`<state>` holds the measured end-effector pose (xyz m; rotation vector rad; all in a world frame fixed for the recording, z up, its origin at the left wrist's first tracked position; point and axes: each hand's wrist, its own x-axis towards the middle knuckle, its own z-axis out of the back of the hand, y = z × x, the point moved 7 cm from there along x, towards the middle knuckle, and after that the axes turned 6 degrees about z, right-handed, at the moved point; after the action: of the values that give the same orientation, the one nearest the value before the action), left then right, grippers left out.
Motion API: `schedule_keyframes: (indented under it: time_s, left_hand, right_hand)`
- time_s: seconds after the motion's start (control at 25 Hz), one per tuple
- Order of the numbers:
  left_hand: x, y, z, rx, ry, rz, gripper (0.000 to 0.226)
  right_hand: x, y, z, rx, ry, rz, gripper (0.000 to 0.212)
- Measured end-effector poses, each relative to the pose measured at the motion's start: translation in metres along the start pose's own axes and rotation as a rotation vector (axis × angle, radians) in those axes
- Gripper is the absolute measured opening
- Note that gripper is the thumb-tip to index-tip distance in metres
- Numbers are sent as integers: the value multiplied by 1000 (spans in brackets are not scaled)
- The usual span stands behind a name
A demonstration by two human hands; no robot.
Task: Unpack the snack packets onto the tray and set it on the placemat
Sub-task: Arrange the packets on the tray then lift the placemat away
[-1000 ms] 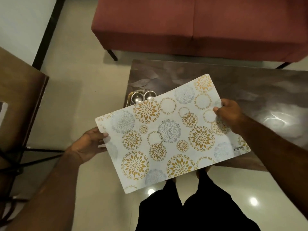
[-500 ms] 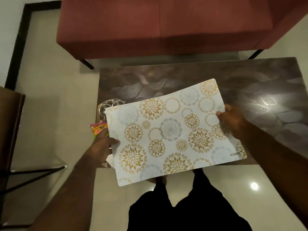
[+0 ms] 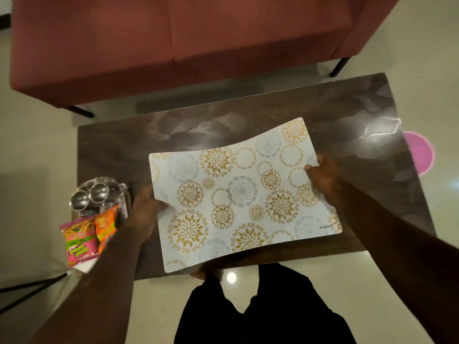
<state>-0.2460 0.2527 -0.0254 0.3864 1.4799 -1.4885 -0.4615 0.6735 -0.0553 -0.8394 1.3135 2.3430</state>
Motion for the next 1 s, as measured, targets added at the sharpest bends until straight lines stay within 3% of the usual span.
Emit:
schedule_keyframes:
  time_s: [0.16,0.32,0.52,0.76,0.88,1.0]
  left_hand:
    - [21,-31,-65,107,2,3,43]
    - [49,-50,-111,159,-9,-1,40]
    - [97,-50,-143,179,-84,48,52]
    - [147,-35,-172,271,-87,63,43]
    - [161,-27,-178,417,-115,63,50]
    - [169,-25,-185,655,-122,55,47]
  right_hand:
    - [36,-24,37,4,-29,-46,31]
    - [74,-44,64,26,-61,-85,29]
    - [130,-54,85,-5,-115,-63,32]
    - [185,-59,91,-96,-135,3,32]
    - [188,-58,88,-174,-156,69,44]
    - [181,-53,86,-481,-208,191,69]
